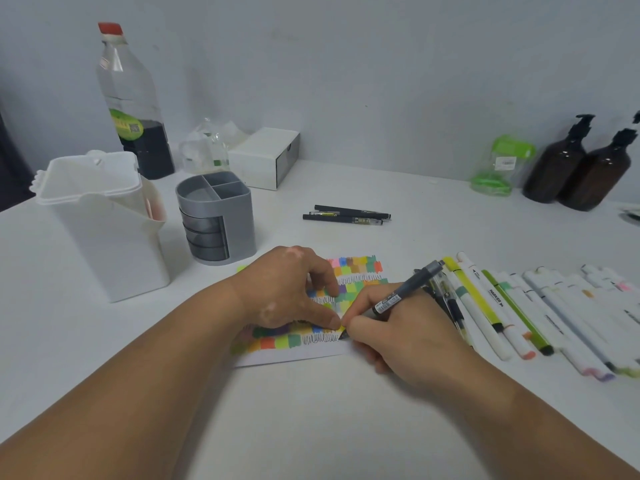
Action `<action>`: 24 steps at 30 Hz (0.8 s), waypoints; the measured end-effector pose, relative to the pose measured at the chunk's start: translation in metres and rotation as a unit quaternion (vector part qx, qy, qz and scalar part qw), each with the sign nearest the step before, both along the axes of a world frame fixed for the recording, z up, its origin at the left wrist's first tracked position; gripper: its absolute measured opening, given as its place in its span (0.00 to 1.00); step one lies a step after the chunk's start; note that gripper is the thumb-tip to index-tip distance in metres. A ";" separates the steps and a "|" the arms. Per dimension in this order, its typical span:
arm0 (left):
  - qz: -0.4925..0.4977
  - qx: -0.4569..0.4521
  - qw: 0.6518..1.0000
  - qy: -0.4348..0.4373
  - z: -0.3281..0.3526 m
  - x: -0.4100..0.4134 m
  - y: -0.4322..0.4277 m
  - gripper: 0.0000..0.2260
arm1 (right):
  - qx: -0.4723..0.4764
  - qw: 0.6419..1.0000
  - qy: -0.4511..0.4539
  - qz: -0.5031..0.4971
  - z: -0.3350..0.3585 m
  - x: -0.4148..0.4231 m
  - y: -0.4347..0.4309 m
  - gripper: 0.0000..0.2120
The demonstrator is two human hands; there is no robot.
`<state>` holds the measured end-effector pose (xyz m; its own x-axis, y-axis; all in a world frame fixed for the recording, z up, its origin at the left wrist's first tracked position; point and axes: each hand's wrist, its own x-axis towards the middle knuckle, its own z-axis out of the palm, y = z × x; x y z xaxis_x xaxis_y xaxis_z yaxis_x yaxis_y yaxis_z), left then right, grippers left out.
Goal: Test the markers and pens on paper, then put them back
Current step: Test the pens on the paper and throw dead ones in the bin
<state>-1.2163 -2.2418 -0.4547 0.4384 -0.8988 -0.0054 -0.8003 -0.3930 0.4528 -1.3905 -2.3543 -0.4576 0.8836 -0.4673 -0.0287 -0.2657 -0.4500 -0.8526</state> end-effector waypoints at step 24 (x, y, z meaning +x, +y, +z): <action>0.003 0.007 1.000 0.008 0.001 0.000 0.000 0.18 | -0.016 0.999 0.018 -0.029 0.001 0.000 -0.002 0.04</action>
